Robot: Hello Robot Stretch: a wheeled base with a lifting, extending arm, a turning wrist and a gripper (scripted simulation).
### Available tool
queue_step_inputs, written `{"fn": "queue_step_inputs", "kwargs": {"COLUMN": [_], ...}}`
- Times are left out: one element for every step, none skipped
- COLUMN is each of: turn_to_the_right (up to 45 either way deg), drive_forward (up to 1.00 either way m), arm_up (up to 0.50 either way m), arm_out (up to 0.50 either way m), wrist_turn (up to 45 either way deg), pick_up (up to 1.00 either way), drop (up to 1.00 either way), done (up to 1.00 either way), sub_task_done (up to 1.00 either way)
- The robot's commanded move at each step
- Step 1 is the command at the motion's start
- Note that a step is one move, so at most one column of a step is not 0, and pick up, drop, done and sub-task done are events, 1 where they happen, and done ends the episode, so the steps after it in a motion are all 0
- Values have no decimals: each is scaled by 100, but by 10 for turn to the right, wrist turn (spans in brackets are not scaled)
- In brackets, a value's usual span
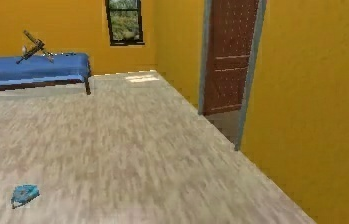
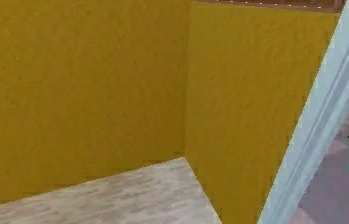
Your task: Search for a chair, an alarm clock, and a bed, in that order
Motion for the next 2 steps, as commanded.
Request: {"fn": "queue_step_inputs", "kwargs": {"turn_to_the_right": [0, -300], "drive_forward": [25, 0], "arm_up": [0, 0], "arm_out": [0, 0], "wrist_turn": [0, 0], "pick_up": [0, 0], "drop": [0, 0], "done": [0, 0], "sub_task_done": [0, 0]}}
